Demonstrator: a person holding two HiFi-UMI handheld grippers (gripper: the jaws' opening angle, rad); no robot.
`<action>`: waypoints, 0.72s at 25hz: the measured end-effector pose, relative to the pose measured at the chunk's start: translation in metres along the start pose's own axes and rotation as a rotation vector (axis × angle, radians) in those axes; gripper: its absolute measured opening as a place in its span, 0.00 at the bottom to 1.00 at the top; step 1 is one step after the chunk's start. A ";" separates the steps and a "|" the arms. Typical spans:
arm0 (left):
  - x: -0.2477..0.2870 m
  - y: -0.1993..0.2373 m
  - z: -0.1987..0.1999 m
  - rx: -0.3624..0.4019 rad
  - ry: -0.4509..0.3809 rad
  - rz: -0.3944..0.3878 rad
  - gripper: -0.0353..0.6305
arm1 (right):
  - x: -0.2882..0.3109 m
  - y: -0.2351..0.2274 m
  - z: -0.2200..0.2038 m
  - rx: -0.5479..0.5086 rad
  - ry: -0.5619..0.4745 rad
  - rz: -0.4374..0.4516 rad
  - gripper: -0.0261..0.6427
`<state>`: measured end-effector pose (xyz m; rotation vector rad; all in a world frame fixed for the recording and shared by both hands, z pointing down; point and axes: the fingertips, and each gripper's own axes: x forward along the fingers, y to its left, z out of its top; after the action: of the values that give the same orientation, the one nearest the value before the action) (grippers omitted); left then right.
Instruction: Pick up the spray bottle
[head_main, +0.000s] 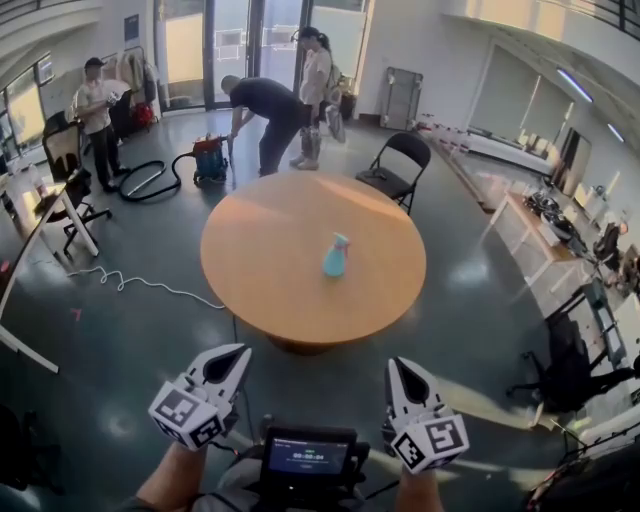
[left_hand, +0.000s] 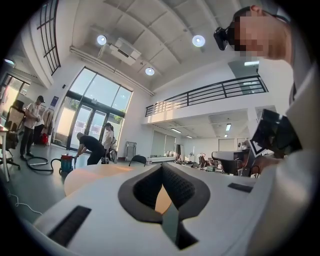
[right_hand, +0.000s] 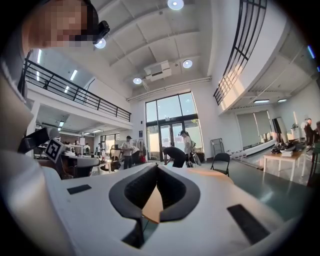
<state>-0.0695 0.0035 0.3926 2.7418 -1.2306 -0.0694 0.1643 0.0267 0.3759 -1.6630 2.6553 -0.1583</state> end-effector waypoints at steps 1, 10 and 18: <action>0.005 0.006 0.003 -0.003 -0.001 -0.007 0.06 | 0.008 -0.003 0.002 0.002 -0.001 -0.007 0.05; 0.038 0.080 0.022 0.010 -0.018 -0.049 0.06 | 0.085 -0.009 0.020 -0.021 -0.019 -0.068 0.05; 0.061 0.128 0.022 -0.020 -0.023 -0.083 0.06 | 0.126 -0.014 0.025 -0.024 -0.011 -0.120 0.05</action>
<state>-0.1258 -0.1284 0.3896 2.7820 -1.1149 -0.1211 0.1231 -0.0948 0.3586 -1.8258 2.5598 -0.1174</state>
